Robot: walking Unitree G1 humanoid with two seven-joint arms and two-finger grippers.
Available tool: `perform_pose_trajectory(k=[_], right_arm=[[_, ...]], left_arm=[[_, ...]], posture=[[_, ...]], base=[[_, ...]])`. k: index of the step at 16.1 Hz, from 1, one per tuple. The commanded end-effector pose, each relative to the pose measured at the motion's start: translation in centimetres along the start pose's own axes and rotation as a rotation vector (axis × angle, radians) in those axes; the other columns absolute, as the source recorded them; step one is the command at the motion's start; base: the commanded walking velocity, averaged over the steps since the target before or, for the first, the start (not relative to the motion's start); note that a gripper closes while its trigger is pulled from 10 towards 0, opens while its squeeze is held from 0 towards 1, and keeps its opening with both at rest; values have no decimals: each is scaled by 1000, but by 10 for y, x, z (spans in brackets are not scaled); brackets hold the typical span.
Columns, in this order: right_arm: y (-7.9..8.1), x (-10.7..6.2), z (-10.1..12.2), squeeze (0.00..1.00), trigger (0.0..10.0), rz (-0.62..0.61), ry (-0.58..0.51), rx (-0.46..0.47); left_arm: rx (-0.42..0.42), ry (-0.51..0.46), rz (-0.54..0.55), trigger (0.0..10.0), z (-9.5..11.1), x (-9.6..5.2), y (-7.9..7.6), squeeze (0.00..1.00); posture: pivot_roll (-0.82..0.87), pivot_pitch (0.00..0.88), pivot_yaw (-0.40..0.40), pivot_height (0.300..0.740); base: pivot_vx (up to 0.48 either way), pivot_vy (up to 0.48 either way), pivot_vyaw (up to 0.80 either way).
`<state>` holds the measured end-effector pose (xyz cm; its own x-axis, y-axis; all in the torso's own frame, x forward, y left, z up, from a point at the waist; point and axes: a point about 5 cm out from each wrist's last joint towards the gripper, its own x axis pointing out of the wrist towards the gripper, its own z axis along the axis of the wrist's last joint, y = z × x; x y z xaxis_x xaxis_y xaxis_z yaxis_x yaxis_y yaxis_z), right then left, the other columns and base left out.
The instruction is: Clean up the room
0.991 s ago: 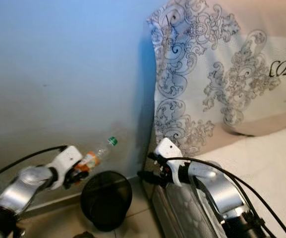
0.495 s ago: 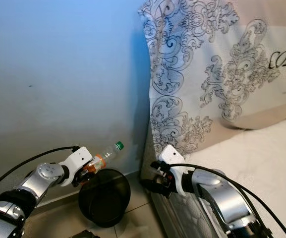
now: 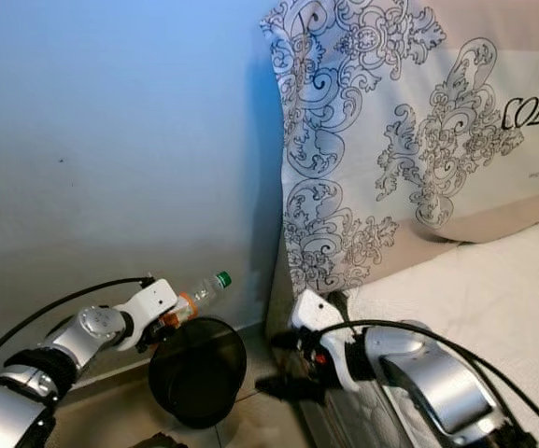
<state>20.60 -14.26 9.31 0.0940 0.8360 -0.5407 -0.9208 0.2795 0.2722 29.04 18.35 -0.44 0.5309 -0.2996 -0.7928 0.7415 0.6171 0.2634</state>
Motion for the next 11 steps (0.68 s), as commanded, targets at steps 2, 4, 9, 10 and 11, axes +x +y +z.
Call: perform_pose_trajectory(k=[2, 4, 9, 10, 11], right_arm=[[8, -5, 1, 0, 10000, 51, 29, -14], [15, -9, -2, 0, 10000, 72, 71, -20], [17, -10, -2, 0, 10000, 62, 86, -23], [17, -10, -1, 0, 10000, 59, 88, -25], [17, -10, -1, 0, 10000, 54, 88, -27]], left_arm=[[25, -17, 33, 10000, 10, 0, 6, 0], [-6, -14, 63, 10000, 11, 1, 7, 0], [-26, -31, 95, 10000, 17, 2, 9, 976], [-24, -30, 101, 10000, 17, 2, 9, 1000], [-12, -20, 112, 10000, 15, 1, 11, 1000]], posture=[[-162, 54, -40, 740], [-172, 64, -45, 740], [-177, 70, -45, 740], [-178, 70, -44, 740], [-185, 70, -40, 740]], base=[[0, 0, 0], [0, 0, 0], [0, 0, 0], [0, 0, 0], [0, 0, 0]])
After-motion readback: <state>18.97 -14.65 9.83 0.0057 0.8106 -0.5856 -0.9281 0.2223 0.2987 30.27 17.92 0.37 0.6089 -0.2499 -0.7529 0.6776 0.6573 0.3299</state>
